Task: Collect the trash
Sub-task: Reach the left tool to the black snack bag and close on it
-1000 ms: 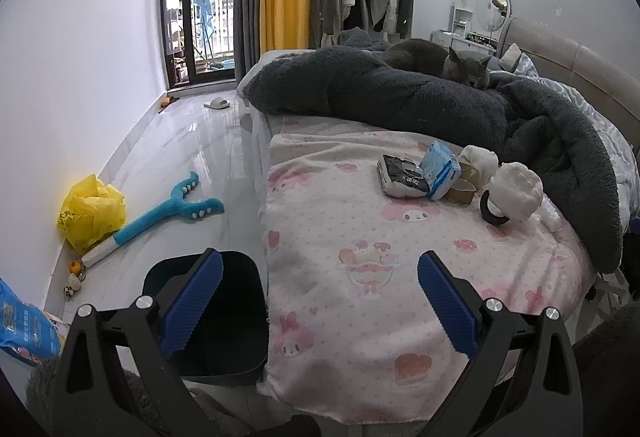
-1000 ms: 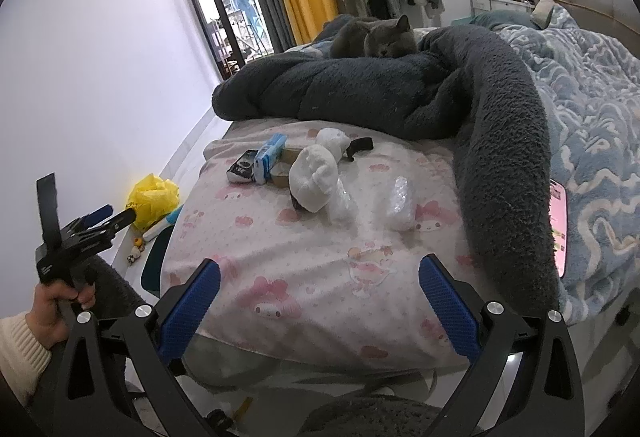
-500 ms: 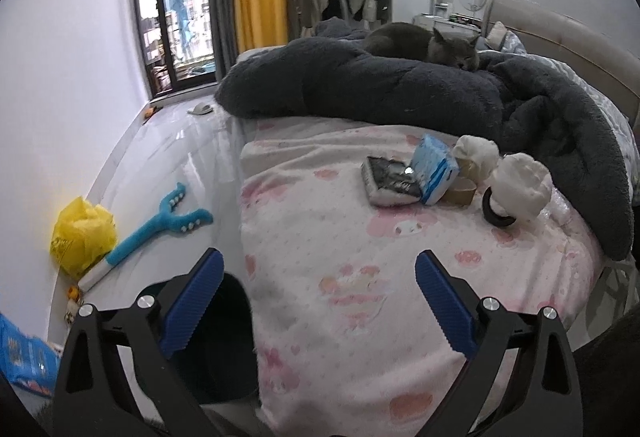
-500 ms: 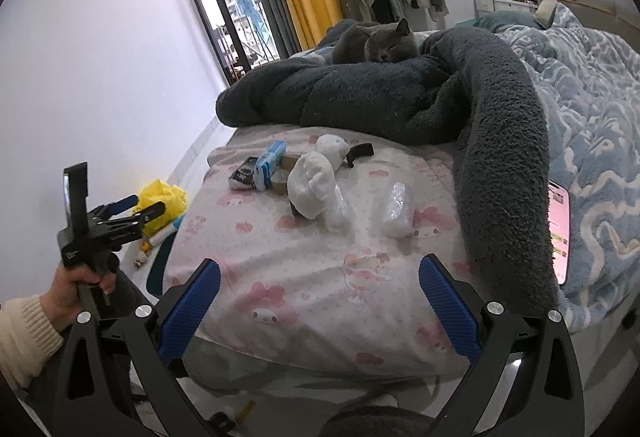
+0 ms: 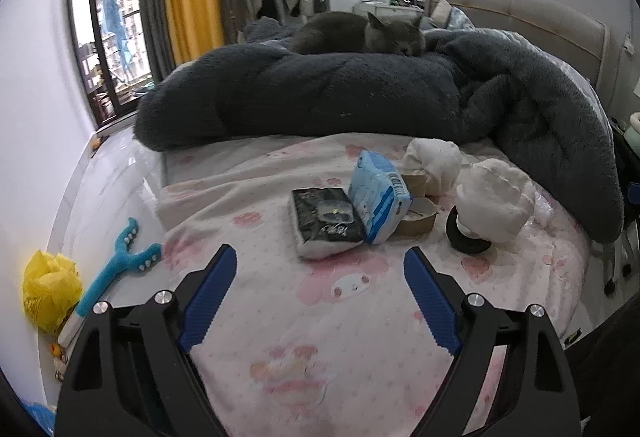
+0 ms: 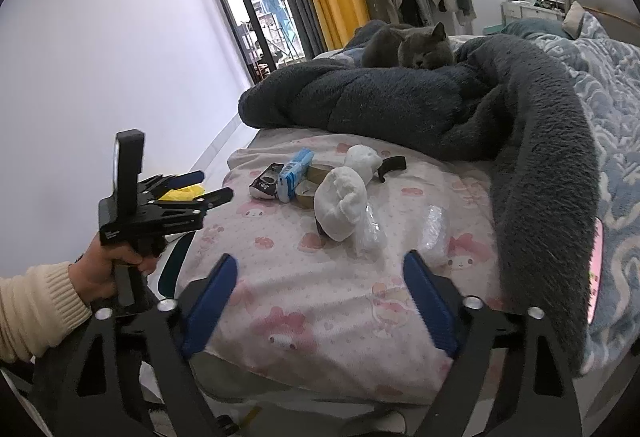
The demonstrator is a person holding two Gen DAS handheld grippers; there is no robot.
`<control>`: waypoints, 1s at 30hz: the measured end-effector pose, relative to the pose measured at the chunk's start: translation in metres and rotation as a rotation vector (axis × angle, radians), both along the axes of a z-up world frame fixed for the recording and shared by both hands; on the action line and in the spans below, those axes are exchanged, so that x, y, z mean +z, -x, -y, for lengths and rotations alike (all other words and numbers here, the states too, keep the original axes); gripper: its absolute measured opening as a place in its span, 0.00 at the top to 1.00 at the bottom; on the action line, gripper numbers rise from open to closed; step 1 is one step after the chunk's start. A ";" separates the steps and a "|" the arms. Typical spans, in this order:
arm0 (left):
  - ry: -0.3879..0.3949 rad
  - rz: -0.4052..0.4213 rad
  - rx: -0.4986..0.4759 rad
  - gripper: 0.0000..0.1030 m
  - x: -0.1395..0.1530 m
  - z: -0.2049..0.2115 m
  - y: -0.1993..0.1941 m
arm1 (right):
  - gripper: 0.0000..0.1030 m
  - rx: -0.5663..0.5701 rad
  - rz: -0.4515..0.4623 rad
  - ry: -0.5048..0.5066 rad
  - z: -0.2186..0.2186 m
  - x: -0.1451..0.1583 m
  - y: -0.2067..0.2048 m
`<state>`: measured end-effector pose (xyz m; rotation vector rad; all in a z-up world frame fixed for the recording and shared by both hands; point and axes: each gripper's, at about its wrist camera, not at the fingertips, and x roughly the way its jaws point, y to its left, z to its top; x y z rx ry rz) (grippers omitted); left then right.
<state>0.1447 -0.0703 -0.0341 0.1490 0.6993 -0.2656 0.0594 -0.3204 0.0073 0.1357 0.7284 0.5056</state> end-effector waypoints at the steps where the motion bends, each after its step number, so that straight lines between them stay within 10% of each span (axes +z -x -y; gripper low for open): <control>1: 0.001 -0.007 -0.006 0.14 -0.003 0.002 -0.005 | 0.25 0.002 -0.003 -0.001 0.000 -0.002 -0.003; 19: 0.051 -0.179 0.003 0.21 -0.047 0.009 -0.070 | 0.34 0.025 -0.049 -0.006 -0.001 -0.029 -0.053; 30: 0.069 -0.174 -0.008 0.46 -0.052 0.008 -0.081 | 0.57 0.098 -0.063 0.010 -0.025 -0.040 -0.102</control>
